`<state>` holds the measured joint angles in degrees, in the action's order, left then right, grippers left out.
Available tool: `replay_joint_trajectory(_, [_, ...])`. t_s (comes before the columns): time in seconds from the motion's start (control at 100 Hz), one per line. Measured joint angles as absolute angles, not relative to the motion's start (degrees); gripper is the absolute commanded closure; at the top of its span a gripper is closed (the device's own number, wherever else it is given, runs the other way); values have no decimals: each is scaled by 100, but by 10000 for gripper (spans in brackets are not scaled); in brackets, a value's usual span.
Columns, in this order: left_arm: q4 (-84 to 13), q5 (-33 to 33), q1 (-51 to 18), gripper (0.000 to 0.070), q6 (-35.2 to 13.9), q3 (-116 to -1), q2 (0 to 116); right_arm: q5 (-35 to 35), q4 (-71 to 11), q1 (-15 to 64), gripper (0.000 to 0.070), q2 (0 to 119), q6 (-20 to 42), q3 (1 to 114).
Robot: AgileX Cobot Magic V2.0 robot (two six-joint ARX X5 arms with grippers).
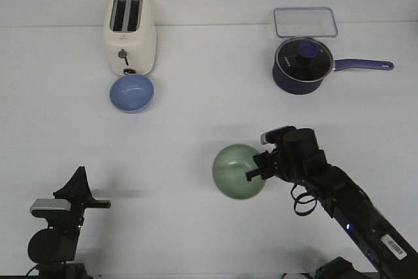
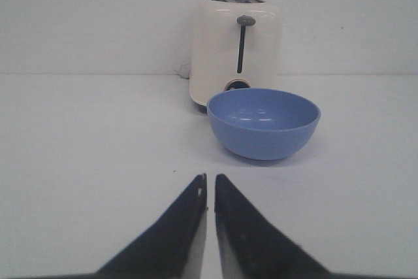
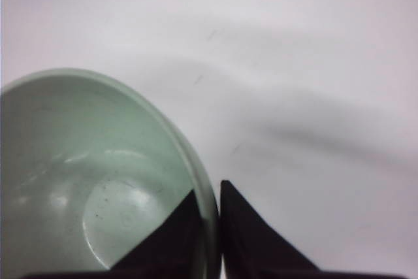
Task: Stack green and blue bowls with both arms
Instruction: 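Carry the green bowl toward the robot and lower it onto the table, then open the right gripper and pull it back from the green bowl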
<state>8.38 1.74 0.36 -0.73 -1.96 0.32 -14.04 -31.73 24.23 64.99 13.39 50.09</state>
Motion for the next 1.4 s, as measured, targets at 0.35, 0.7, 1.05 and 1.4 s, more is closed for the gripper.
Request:
replay_joint_trajectory(0.35, [838, 174, 36, 685, -73, -196, 32, -978, -2534, 3341, 700, 6886, 1833, 4294])
replay_joint_trajectory(0.7, [838, 172, 36, 685, -78, -196, 32, -939, -2303, 3406, 487, 7397, 1822, 4289])
replay_joint_trajectory(1.05, [847, 174, 36, 688, -648, -196, 32, -928, -2279, 3162, 349, 6794, 1787, 4316])
replay_joint_trajectory(1.4, [707, 145, 36, 685, -2663, -294, 49, -482, -1763, 2010, 372, 4772, 1376, 4185])
